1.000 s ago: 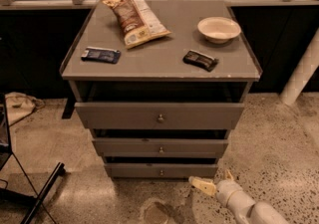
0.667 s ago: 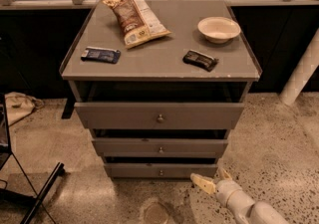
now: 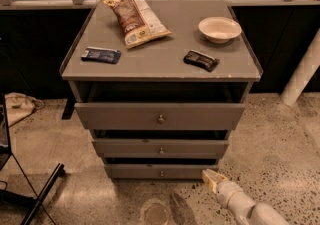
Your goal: Open bottom drawer
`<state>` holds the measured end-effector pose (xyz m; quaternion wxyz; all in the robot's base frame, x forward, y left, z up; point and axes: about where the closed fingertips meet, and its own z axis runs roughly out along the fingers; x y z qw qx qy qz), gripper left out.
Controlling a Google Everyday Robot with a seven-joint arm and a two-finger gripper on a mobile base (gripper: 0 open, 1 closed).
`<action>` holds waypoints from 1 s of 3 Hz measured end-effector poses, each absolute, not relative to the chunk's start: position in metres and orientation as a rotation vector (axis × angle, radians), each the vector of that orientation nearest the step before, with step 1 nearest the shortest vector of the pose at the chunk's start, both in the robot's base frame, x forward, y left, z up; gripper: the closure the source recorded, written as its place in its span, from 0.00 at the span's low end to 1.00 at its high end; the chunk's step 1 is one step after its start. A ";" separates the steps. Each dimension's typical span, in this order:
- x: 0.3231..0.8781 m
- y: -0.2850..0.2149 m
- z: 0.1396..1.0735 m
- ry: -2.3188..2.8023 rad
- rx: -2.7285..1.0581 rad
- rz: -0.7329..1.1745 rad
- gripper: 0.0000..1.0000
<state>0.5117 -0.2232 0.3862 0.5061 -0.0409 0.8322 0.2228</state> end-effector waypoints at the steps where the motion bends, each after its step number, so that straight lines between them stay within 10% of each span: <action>1: 0.512 -0.223 0.386 2.007 -0.098 0.537 0.88; 3: 0.538 -0.226 0.321 1.942 -0.021 0.465 1.00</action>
Offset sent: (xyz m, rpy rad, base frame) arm 0.0292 -0.0130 -0.0742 -0.0144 -0.0937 -0.1894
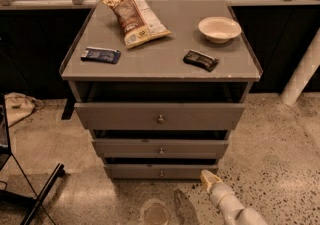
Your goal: Open bottom drawer
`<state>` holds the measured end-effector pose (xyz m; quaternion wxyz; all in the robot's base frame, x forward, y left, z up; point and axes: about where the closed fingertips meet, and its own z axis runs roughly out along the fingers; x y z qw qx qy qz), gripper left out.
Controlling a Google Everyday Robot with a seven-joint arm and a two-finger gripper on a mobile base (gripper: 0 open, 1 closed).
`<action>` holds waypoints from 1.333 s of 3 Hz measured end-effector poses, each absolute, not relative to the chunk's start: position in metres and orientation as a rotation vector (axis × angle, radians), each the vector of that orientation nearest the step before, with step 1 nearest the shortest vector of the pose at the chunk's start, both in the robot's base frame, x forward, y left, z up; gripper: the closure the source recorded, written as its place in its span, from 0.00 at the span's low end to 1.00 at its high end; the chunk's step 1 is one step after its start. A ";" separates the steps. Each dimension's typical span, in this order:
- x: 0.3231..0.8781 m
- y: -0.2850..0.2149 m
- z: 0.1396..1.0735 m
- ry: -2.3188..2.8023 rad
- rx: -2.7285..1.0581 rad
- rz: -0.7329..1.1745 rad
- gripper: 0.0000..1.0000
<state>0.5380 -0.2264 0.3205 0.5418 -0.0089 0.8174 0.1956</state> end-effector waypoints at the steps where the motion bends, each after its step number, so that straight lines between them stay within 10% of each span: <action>1: 0.552 -0.226 0.285 1.919 0.004 0.463 1.00; 4: 0.650 -0.211 0.236 1.988 -0.072 0.471 1.00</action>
Offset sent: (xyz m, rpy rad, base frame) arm 0.0502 0.0034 -0.0823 0.0224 -0.0175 -0.0153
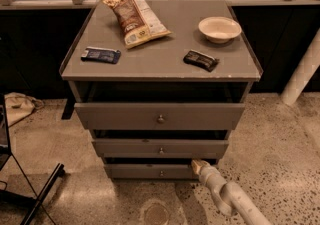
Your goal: Open bottom drawer
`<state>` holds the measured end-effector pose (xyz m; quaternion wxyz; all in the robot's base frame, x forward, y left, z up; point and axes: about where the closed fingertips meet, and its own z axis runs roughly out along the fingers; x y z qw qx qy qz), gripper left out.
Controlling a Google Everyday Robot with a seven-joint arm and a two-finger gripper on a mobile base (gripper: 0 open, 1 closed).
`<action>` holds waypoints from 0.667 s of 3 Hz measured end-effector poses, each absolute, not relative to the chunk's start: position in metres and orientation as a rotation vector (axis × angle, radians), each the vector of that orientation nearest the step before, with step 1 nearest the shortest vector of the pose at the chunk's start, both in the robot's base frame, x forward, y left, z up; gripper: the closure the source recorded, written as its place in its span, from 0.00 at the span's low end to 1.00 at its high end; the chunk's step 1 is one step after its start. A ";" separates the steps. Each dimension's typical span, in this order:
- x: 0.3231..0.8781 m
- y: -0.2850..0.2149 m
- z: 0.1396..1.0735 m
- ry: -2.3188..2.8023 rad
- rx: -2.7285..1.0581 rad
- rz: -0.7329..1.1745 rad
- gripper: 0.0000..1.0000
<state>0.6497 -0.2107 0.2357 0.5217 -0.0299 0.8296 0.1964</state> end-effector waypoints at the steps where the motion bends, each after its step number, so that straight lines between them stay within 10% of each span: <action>1: 0.650 -0.211 0.236 1.988 -0.072 0.471 1.00; 2: 0.658 -0.212 0.229 1.990 -0.071 0.430 1.00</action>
Offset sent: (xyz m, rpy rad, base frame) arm 0.0182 -0.0068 -0.0168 -0.0698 -0.0085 -0.0500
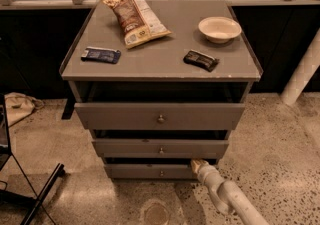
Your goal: Open bottom drawer
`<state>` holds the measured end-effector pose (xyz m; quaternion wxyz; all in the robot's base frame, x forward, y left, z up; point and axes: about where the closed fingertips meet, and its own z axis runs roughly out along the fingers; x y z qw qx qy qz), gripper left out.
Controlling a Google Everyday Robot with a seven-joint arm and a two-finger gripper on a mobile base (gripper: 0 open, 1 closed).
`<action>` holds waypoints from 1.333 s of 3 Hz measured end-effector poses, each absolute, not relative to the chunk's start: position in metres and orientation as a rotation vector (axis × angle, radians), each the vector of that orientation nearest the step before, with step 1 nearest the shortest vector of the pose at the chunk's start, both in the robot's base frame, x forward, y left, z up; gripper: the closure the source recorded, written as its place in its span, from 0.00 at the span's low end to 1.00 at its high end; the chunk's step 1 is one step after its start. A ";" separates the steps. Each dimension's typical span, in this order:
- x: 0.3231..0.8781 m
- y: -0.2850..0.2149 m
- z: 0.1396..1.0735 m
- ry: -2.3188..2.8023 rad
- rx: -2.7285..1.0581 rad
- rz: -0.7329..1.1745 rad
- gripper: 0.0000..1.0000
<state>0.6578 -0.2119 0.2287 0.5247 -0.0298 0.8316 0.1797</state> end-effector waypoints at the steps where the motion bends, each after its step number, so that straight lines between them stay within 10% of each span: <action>1: 0.682 -0.222 0.205 2.020 -0.065 0.360 1.00; 4: 0.685 -0.221 0.181 2.153 -0.059 0.344 1.00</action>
Offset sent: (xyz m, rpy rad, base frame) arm 0.0382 -0.0262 -0.0478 -0.0809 0.0604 -0.0774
